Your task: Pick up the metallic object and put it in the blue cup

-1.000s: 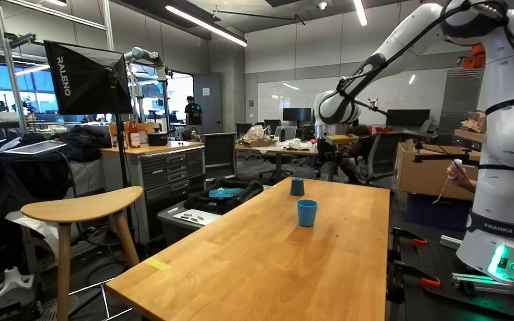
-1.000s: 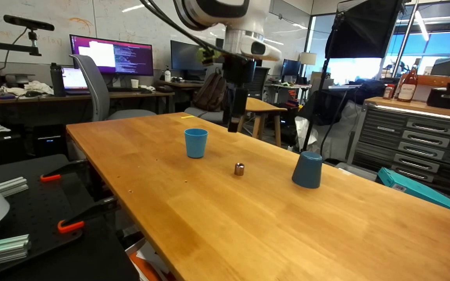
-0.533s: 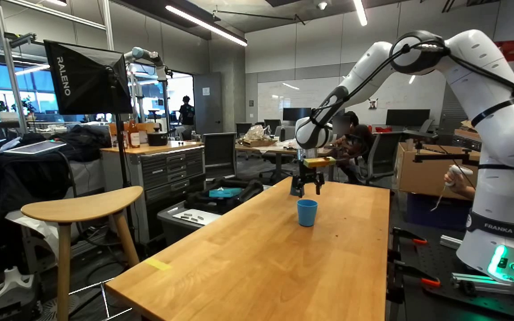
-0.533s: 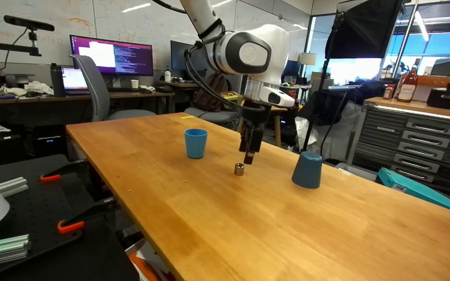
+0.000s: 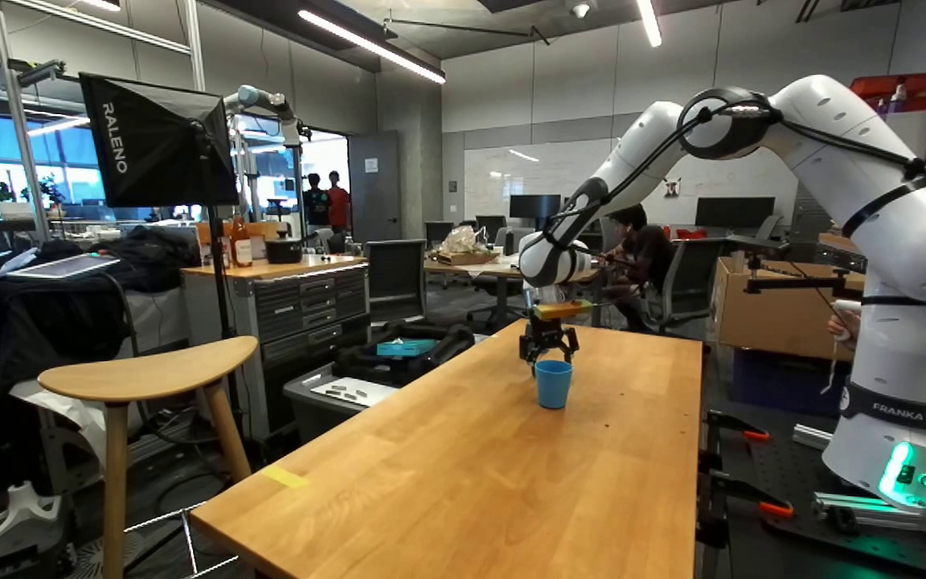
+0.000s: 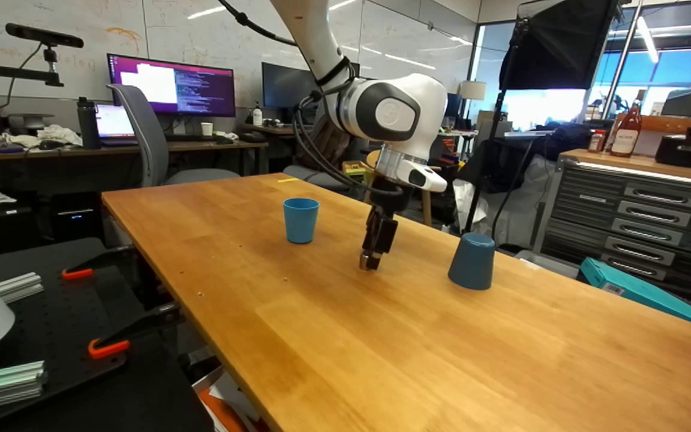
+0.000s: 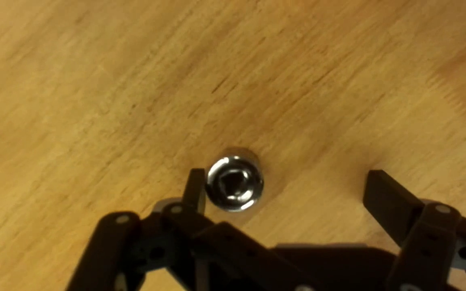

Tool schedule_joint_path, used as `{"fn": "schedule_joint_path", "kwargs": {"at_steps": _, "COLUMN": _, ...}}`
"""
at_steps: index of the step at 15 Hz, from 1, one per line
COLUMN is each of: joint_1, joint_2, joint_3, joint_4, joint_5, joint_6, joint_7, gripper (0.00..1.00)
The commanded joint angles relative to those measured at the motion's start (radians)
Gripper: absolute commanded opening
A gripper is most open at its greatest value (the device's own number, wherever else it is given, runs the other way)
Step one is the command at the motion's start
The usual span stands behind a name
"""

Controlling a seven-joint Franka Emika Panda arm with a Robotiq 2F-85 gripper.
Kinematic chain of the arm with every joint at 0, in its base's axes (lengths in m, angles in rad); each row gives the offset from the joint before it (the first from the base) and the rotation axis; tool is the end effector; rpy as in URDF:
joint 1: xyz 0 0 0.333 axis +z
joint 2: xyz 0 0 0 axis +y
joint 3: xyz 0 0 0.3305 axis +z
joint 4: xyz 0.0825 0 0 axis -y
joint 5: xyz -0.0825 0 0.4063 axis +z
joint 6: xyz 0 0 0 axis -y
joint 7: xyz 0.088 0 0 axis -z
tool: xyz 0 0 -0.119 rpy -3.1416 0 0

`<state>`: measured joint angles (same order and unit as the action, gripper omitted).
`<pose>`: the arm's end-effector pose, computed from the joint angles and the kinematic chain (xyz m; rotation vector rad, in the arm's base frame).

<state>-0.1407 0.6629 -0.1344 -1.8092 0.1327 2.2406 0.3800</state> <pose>0.6226 -0.1679 0.1426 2.9137 -1.1140 -0.3490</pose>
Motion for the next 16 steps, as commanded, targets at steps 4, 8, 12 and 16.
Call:
{"fn": "schedule_joint_path", "kwargs": {"at_steps": 4, "joint_1": -0.007, "joint_2": 0.009, "joint_3": -0.017, "joint_4": 0.021, "joint_5": 0.034, "joint_6": -0.069, "joint_7": 0.024, "gripper": 0.74}}
{"fn": "schedule_joint_path", "kwargs": {"at_steps": 8, "joint_1": -0.006, "joint_2": 0.009, "joint_3": -0.023, "joint_4": 0.024, "joint_5": 0.027, "joint_6": -0.053, "joint_7": 0.022, "gripper": 0.42}}
{"fn": "schedule_joint_path", "kwargs": {"at_steps": 12, "joint_1": -0.021, "joint_2": 0.003, "joint_3": -0.027, "joint_4": 0.033, "joint_5": 0.036, "joint_6": -0.08, "joint_7": 0.016, "gripper": 0.14}}
{"fn": "schedule_joint_path", "kwargs": {"at_steps": 16, "joint_1": -0.03, "joint_2": -0.06, "joint_3": -0.016, "joint_4": 0.017, "joint_5": 0.04, "joint_6": -0.126, "joint_7": -0.012, "gripper": 0.08}}
